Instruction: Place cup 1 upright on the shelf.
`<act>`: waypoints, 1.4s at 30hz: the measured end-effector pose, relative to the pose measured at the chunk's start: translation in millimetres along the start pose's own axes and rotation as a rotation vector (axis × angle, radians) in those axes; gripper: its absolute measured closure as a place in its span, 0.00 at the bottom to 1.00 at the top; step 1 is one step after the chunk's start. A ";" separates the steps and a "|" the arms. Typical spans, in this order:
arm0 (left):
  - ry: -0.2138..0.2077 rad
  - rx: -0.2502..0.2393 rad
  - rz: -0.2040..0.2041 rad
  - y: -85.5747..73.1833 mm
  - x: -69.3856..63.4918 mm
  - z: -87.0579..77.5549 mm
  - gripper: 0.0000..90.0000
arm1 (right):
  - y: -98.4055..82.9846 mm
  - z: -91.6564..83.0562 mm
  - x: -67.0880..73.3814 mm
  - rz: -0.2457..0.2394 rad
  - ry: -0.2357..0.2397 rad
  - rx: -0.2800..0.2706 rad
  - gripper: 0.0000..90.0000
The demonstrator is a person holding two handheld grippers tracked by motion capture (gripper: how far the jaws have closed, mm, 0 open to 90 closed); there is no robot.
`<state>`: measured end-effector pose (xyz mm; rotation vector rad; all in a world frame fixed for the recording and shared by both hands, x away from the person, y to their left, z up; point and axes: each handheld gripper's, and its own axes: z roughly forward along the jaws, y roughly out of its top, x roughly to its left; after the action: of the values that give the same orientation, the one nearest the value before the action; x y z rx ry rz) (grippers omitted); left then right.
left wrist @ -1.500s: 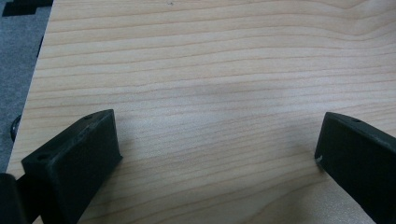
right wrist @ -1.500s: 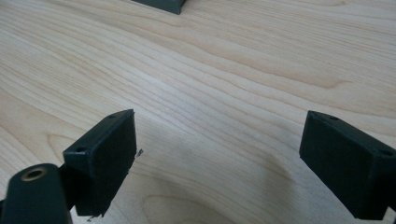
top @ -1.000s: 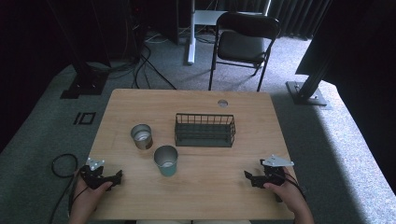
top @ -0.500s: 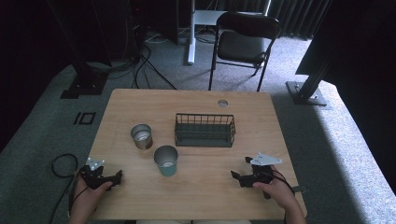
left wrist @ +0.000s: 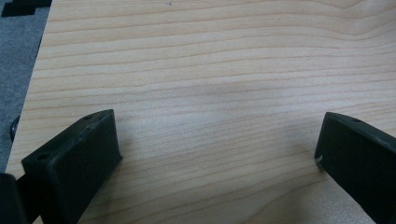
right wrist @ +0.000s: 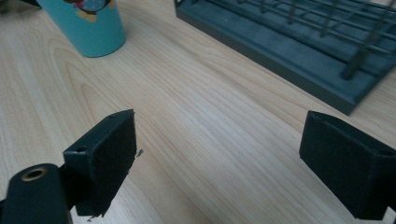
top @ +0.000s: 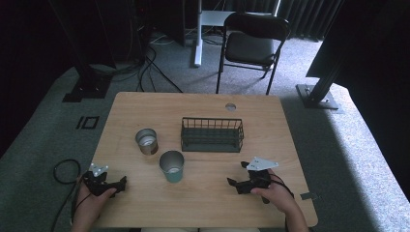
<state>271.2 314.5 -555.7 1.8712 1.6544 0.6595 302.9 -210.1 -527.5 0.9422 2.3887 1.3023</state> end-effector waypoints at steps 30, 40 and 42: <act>0.000 0.000 0.001 0.0 0.1 0.0 0.00 | 29.6 48.1 40.4 -0.098 0.121 -0.008 0.12; 0.000 0.000 0.000 0.0 0.0 0.0 0.00 | 41.6 62.2 53.5 -0.122 0.150 -0.008 0.12; 0.000 0.000 0.000 0.0 0.0 0.0 0.00 | 43.6 65.1 55.4 -0.126 0.156 -0.010 0.12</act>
<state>271.2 314.5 -555.7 1.8714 1.6539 0.6596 312.1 -114.7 -524.1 0.6981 2.5094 1.3844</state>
